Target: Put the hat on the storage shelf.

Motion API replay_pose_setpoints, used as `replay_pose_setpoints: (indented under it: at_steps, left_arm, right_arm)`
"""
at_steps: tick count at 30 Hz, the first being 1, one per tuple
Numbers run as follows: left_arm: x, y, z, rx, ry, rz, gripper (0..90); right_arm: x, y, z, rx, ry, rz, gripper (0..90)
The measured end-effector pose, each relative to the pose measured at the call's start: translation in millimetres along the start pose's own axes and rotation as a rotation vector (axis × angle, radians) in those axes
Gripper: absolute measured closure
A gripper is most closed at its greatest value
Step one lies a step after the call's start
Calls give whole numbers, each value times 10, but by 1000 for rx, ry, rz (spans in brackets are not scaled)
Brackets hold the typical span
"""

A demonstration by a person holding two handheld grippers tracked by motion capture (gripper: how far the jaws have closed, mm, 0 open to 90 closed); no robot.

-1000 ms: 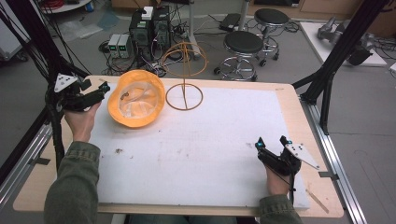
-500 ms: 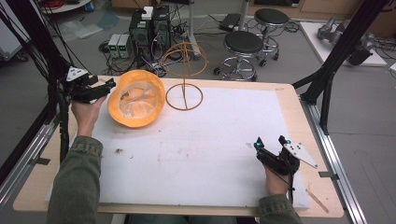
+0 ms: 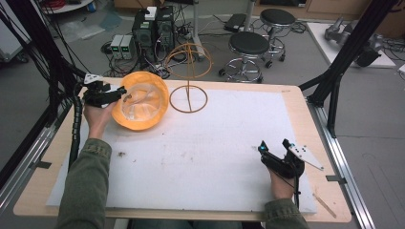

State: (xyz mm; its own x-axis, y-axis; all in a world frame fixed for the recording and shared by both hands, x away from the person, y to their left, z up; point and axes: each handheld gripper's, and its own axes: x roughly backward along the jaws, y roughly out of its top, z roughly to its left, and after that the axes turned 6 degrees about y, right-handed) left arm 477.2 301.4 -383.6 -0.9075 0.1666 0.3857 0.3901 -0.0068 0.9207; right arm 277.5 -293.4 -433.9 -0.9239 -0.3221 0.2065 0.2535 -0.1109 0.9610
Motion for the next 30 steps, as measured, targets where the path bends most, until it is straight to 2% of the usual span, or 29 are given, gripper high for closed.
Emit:
replay_pose_setpoints:
  at_steps: [3,4,7,10,12,15,18,19,21,22,26,28,30]
  left_arm:
    - [-16,-15,26,2,2,21,377]
    - [-23,-22,35,16,-1,23,389]
    - [-44,-38,51,43,-21,35,436]
    - [-71,-59,27,33,-36,47,473]
    - [-92,-72,29,51,-45,50,518]
    - [-128,-96,36,70,-46,76,606]
    - [-165,-126,54,113,-62,113,787]
    - [-169,-129,50,114,-52,114,837]
    - [-158,-120,38,101,-53,105,865]
    - [-142,-108,33,83,-50,101,869]
    - [-111,-89,17,60,-41,94,872]
    - [-96,-76,4,64,-35,86,873]
    - [-76,-59,-5,64,-47,74,873]
  right_arm:
    - [-2,0,1,-6,4,1,115]
    - [-1,0,1,-6,4,1,115]
    - [2,-1,3,-4,6,2,115]
    - [4,0,5,-5,6,2,115]
    - [0,0,1,-5,6,2,115]
    - [-1,0,-3,-3,8,7,115]
    - [-1,0,-3,-3,8,7,115]
    - [-2,-1,-2,-4,9,8,115]
    - [1,-3,2,-6,8,15,115]
    - [2,-3,2,-3,6,14,115]
    - [11,-5,5,-3,6,15,115]
    - [14,-4,8,1,2,15,115]
    - [16,-4,11,1,5,14,115]
